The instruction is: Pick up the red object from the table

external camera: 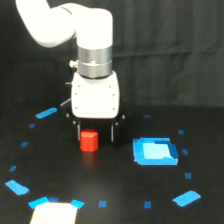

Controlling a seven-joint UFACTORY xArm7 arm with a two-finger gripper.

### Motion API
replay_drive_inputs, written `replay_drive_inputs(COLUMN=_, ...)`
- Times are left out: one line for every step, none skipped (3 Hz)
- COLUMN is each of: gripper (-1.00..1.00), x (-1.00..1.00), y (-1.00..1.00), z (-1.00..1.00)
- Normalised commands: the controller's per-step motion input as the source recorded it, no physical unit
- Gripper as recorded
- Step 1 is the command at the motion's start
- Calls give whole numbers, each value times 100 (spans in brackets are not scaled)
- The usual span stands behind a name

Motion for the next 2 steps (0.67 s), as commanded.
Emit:
replay_drive_inputs(gripper=-100, x=94, y=-5, z=-100)
replay_drive_inputs(gripper=-100, x=100, y=-6, z=-100)
